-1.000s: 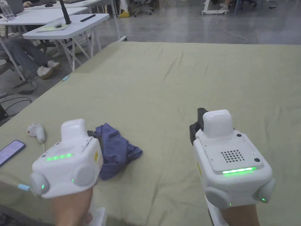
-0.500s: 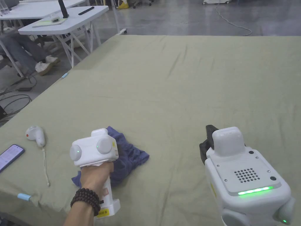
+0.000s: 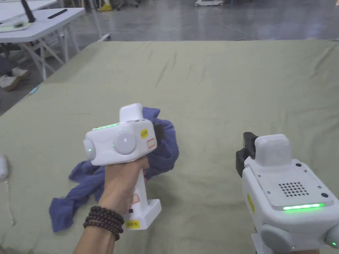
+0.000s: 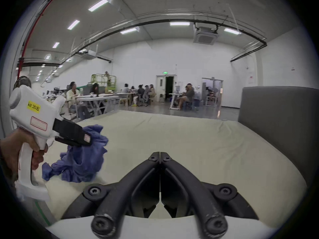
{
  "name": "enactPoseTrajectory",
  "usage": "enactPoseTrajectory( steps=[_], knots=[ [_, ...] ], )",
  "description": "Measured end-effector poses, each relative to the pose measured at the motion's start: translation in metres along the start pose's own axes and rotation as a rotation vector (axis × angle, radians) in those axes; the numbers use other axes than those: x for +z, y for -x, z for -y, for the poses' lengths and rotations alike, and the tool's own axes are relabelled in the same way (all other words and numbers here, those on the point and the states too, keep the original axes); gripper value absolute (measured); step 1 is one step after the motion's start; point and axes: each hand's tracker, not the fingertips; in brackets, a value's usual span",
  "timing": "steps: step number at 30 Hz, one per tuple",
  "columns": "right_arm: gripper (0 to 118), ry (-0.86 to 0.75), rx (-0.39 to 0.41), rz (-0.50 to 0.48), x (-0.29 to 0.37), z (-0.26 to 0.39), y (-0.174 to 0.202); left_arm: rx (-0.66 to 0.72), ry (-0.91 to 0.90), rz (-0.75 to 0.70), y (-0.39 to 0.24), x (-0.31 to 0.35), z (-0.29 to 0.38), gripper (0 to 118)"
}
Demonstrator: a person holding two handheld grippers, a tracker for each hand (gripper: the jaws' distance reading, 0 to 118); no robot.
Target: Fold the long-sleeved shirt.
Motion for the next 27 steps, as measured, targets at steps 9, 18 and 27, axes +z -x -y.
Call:
enactPoseTrajectory(
  steps=[9,18,27],
  knots=[
    [0,0.044,-0.082,0.285,0.071,-0.002,-0.136,-0.204,0.222,0.387,-0.229,-0.094,0.079,8],
    [0,0.147,-0.153,0.373,0.103,0.025,-0.190,-0.156,0.284,0.360,-0.238,-0.111,0.130,118],
    [0,0.168,-0.125,0.325,0.091,0.029,-0.165,-0.192,-0.153,0.206,-0.149,0.014,0.096,117]
  ],
)
